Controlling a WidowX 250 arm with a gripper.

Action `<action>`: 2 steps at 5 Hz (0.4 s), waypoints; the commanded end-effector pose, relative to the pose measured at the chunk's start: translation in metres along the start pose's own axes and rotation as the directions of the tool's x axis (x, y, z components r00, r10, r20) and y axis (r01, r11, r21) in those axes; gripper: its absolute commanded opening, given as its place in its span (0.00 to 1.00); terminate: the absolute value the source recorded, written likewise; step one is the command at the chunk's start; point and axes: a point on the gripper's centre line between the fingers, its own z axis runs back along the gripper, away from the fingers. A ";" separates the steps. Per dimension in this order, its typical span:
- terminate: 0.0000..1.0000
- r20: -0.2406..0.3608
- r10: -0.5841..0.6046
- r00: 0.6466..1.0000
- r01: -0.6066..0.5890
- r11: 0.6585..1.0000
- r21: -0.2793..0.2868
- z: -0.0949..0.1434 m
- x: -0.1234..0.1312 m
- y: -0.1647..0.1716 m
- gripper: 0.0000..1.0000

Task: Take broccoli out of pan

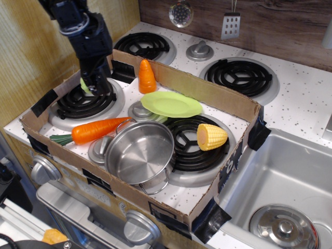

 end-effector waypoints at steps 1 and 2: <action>0.00 0.048 -0.099 0.994 0.094 0.991 0.096 -0.005 -0.012 0.025 0.00; 0.00 0.055 -0.067 0.996 0.062 0.994 0.094 -0.008 -0.017 0.021 0.00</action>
